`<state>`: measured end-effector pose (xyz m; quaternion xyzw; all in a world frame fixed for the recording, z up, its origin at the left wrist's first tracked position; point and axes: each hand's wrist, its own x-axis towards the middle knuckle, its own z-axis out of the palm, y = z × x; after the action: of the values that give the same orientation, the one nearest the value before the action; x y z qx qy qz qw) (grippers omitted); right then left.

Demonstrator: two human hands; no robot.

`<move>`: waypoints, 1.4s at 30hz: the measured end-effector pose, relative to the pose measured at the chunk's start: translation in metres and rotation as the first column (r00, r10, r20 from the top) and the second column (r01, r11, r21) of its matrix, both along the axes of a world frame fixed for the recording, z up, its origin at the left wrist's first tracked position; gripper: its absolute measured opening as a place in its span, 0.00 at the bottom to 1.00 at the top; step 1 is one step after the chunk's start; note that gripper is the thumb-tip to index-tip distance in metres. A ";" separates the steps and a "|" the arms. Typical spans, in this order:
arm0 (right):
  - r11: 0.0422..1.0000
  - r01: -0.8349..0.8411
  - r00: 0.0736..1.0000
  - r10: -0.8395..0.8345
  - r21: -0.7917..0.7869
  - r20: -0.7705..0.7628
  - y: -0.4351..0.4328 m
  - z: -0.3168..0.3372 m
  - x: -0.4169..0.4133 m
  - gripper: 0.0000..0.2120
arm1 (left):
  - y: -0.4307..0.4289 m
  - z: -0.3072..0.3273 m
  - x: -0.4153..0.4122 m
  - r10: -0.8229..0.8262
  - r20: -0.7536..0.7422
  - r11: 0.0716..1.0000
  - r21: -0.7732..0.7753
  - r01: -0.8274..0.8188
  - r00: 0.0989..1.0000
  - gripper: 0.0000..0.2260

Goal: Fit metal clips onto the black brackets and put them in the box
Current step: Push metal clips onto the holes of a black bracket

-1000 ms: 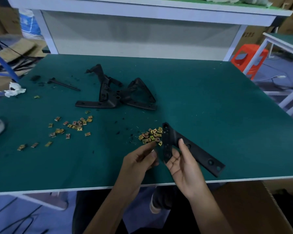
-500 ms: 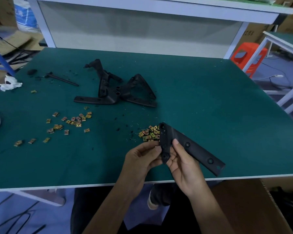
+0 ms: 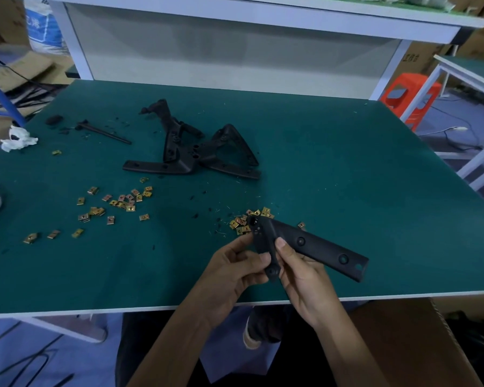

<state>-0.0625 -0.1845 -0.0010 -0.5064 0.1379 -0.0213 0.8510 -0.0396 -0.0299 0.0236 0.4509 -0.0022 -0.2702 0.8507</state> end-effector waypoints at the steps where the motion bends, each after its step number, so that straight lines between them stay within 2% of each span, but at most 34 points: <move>1: 1.000 -0.006 1.000 0.006 0.011 0.009 0.000 -0.001 0.000 0.22 | 0.000 0.000 0.000 -0.003 0.004 1.000 0.007 0.003 1.000 0.21; 3: 0.999 -0.006 1.000 0.005 0.048 0.020 -0.001 -0.002 0.002 0.21 | 0.000 0.000 0.000 -0.001 0.021 0.999 0.034 0.001 1.000 0.20; 7: 0.969 -0.075 0.997 0.078 0.236 -0.006 -0.006 0.003 0.006 0.39 | -0.006 0.005 0.001 -0.051 0.179 0.966 0.259 0.003 0.983 0.10; 9: 0.916 -0.188 0.982 0.170 0.355 0.082 -0.011 0.009 0.004 0.31 | -0.011 0.009 0.006 -0.040 0.270 0.935 0.351 -0.059 0.962 0.08; 10: 0.885 -0.192 0.981 0.161 0.424 0.107 -0.015 0.009 0.003 0.27 | -0.013 0.010 0.010 -0.036 0.338 0.909 0.402 -0.110 0.941 0.07; 11: 0.859 -0.173 0.984 0.135 0.481 0.113 -0.019 0.009 0.001 0.25 | -0.013 0.010 0.015 -0.044 0.425 0.858 0.479 -0.183 0.904 0.06; 12: 0.840 -0.155 0.987 0.109 0.520 0.118 -0.022 0.007 0.001 0.21 | -0.013 0.009 0.022 -0.074 0.516 0.768 0.575 -0.280 0.854 0.05; 13: 0.828 -0.161 0.985 0.103 0.537 0.136 -0.023 0.006 0.000 0.16 | -0.012 0.006 0.028 -0.124 0.592 0.641 0.660 -0.391 0.797 0.06; 15: 0.826 -0.186 0.980 0.120 0.532 0.156 -0.022 0.005 0.001 0.09 | -0.010 0.004 0.044 -0.228 0.682 0.411 0.715 -0.566 0.695 0.08; 17: 0.827 -0.196 0.979 0.138 0.528 0.148 -0.021 0.004 0.003 0.08 | -0.013 0.003 0.062 -0.326 0.677 0.291 0.736 -0.611 0.660 0.12; 20: 0.816 -0.197 0.980 0.141 0.543 0.143 -0.022 0.001 0.004 0.07 | -0.024 0.006 0.086 -0.483 0.556 0.113 0.806 -0.582 0.677 0.16; 22: 0.818 -0.205 0.978 0.148 0.537 0.149 -0.023 -0.001 0.004 0.06 | -0.029 0.007 0.096 -0.560 0.508 0.070 0.816 -0.574 0.655 0.15; 27: 0.845 -0.185 0.982 0.146 0.501 0.118 -0.022 0.001 0.005 0.09 | -0.029 0.013 0.105 -0.573 0.450 0.089 0.865 -0.494 0.685 0.08; 29: 0.850 -0.153 0.988 0.126 0.504 0.088 -0.021 0.003 0.006 0.13 | -0.026 0.018 0.103 -0.533 0.482 0.133 0.860 -0.493 0.696 0.06; 32: 0.844 -0.117 0.993 0.093 0.523 0.072 -0.020 0.005 0.008 0.15 | -0.016 0.027 0.087 -0.329 0.580 0.373 0.805 -0.461 0.746 0.04; 35: 0.841 -0.112 0.994 0.088 0.529 0.072 -0.019 0.007 0.008 0.17 | -0.007 0.034 0.058 -0.099 0.551 0.600 0.698 -0.392 0.828 0.07; 37: 0.843 -0.111 0.994 0.082 0.527 0.078 -0.019 0.007 0.009 0.14 | -0.007 0.036 0.037 0.039 0.504 0.721 0.584 -0.374 0.863 0.09; 39: 0.841 -0.115 0.993 0.087 0.528 0.077 -0.018 0.008 0.009 0.10 | -0.011 0.035 0.021 0.108 0.392 0.809 0.499 -0.310 0.914 0.09; 42: 0.849 -0.162 0.987 0.131 0.503 0.097 -0.016 0.011 0.008 0.13 | -0.021 0.033 0.009 0.142 0.242 0.877 0.419 -0.236 0.960 0.08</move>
<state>-0.0543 -0.2008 0.0104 -0.2719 0.0744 0.0661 0.9572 -0.0304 -0.0512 0.0568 0.6563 0.0166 -0.1310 0.7428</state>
